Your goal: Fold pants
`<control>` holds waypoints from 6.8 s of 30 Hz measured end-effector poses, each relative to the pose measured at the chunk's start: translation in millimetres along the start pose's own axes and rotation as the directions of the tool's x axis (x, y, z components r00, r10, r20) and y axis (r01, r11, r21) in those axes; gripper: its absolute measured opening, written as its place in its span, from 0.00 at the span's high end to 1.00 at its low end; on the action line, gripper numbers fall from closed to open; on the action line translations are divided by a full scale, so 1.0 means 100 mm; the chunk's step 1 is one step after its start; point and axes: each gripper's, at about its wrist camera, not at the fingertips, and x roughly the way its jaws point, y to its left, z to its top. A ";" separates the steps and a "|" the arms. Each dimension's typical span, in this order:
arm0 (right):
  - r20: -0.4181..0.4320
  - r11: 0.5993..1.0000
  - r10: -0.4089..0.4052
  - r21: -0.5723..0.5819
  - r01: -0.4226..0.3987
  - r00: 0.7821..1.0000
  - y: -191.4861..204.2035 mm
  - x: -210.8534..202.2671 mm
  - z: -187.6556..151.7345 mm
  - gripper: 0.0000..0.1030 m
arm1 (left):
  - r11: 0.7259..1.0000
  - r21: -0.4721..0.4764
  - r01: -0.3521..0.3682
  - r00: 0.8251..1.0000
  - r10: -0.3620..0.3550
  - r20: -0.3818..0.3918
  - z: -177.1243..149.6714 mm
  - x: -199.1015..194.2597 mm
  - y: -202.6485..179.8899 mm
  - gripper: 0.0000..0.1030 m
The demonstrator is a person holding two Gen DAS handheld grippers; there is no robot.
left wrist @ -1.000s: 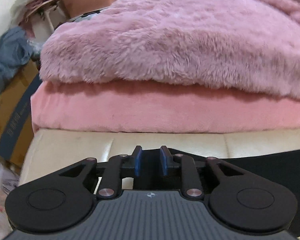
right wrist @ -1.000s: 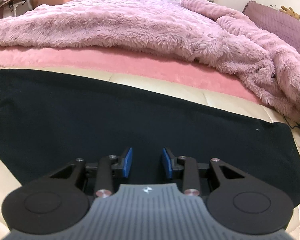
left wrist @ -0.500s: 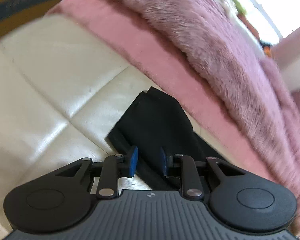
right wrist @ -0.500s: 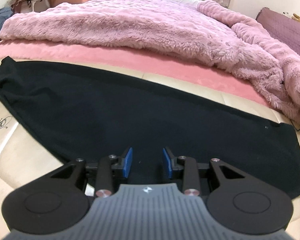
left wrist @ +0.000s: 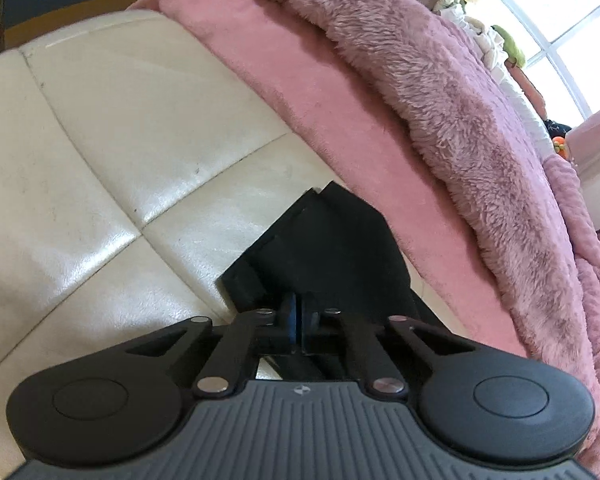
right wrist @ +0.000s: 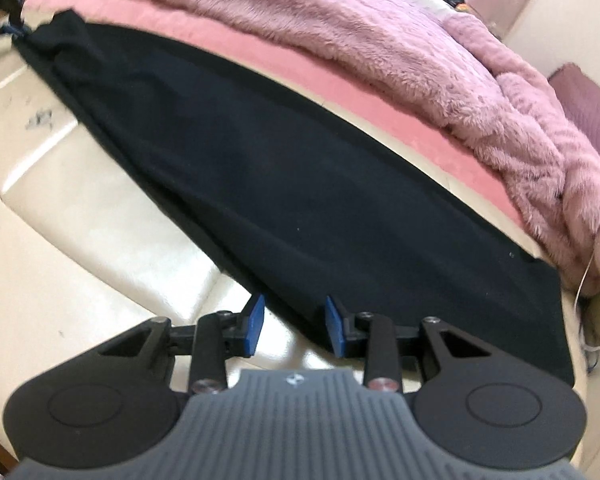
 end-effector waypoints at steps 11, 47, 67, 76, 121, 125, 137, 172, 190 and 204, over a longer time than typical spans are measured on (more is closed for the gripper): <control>0.029 0.998 -0.047 0.040 0.046 0.998 -0.22 -0.02 0.06 1.00 | 0.987 0.156 -0.042 0.997 0.032 0.070 0.14 -0.42 -0.30 1.00; 0.138 0.900 0.150 0.392 -0.193 0.979 -0.46 1.06 1.15 0.84 | 0.857 0.514 -0.045 0.997 0.073 -0.034 0.05 0.52 -0.80 0.84; 0.162 0.881 0.083 0.449 -0.148 0.983 -0.41 1.12 1.18 0.87 | 0.994 0.109 -0.016 0.977 -0.007 0.214 -0.01 -0.31 -0.35 0.53; 0.211 0.895 0.150 0.385 -0.224 0.966 -0.08 0.74 0.98 0.82 | 0.961 -0.245 0.129 0.981 -0.088 0.171 -0.42 -0.31 0.38 0.49; 0.205 0.896 0.188 0.365 -0.253 0.961 -0.02 0.15 0.61 0.80 | 0.857 0.514 0.039 0.880 -0.273 0.388 -1.29 -1.33 -1.95 0.98; 0.216 0.874 0.174 0.415 -0.252 0.961 -0.21 0.08 0.44 0.80 | 0.765 0.640 0.074 0.913 -0.310 0.266 -1.86 -1.02 -2.40 0.98; 0.169 0.829 0.181 0.504 -0.243 0.969 -0.41 0.01 -0.11 0.80 | 0.593 0.772 0.229 0.972 -0.095 -0.215 -3.17 0.16 -2.33 0.91; 0.256 0.808 0.352 0.403 -0.430 0.900 -0.15 0.26 0.22 0.77 | 0.817 0.421 0.393 0.900 -0.249 -0.358 -2.20 0.10 -2.20 1.00; 0.234 0.780 0.495 0.304 -0.547 0.837 -0.01 0.81 0.68 0.92 | 0.801 0.355 0.483 0.855 -0.344 -0.387 -1.99 0.02 -2.30 1.00; 0.161 0.601 0.608 0.546 -0.583 0.777 -0.18 0.85 0.46 1.00 | 0.751 0.469 0.465 0.833 -0.191 -0.519 -2.37 0.24 -2.45 0.98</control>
